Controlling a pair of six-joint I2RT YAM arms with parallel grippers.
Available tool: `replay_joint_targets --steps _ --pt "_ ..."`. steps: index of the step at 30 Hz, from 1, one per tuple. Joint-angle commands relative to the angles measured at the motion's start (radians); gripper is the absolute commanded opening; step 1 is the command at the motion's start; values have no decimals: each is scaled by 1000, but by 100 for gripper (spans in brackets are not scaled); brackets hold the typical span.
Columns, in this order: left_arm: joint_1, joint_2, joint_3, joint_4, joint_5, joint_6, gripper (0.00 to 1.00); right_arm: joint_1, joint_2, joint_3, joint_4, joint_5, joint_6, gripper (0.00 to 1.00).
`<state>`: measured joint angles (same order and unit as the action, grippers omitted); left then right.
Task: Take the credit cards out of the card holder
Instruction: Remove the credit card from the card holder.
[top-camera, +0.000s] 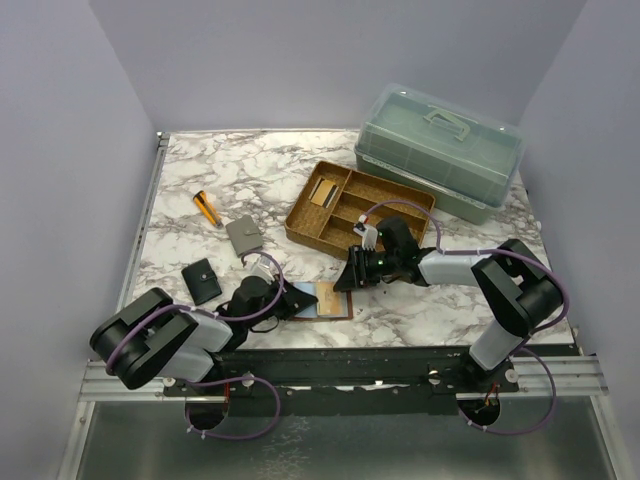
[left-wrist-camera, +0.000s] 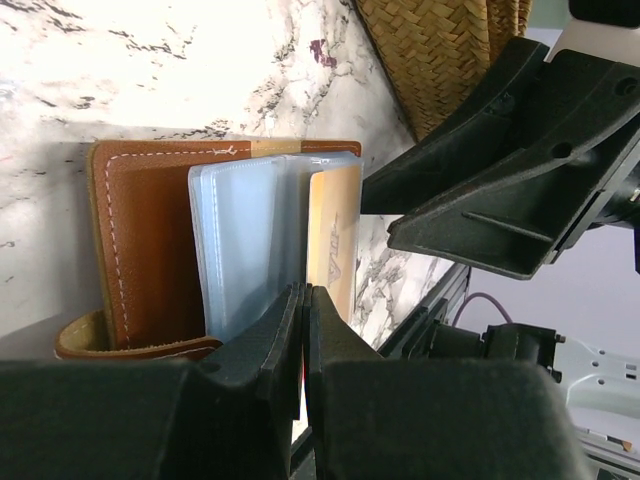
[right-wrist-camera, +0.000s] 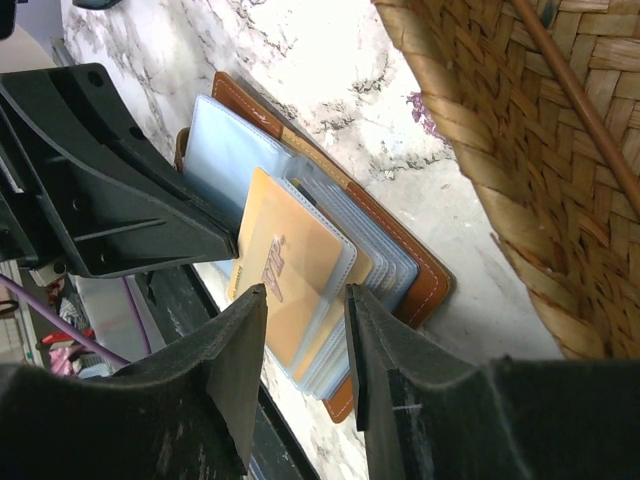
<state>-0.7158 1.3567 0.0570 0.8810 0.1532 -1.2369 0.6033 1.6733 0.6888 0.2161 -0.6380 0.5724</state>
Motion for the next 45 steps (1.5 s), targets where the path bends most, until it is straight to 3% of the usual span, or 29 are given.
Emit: replay_joint_targets --steps 1,35,45 --pt "-4 -29 -13 6 18 21 10 7 31 -17 -38 37 -25 43" --pt "-5 -104 -38 15 -4 28 10 8 29 -8 -9 10 -33 43" --pt "-7 -33 -22 15 3 18 9 8 10 -9 9 -11 -25 44"
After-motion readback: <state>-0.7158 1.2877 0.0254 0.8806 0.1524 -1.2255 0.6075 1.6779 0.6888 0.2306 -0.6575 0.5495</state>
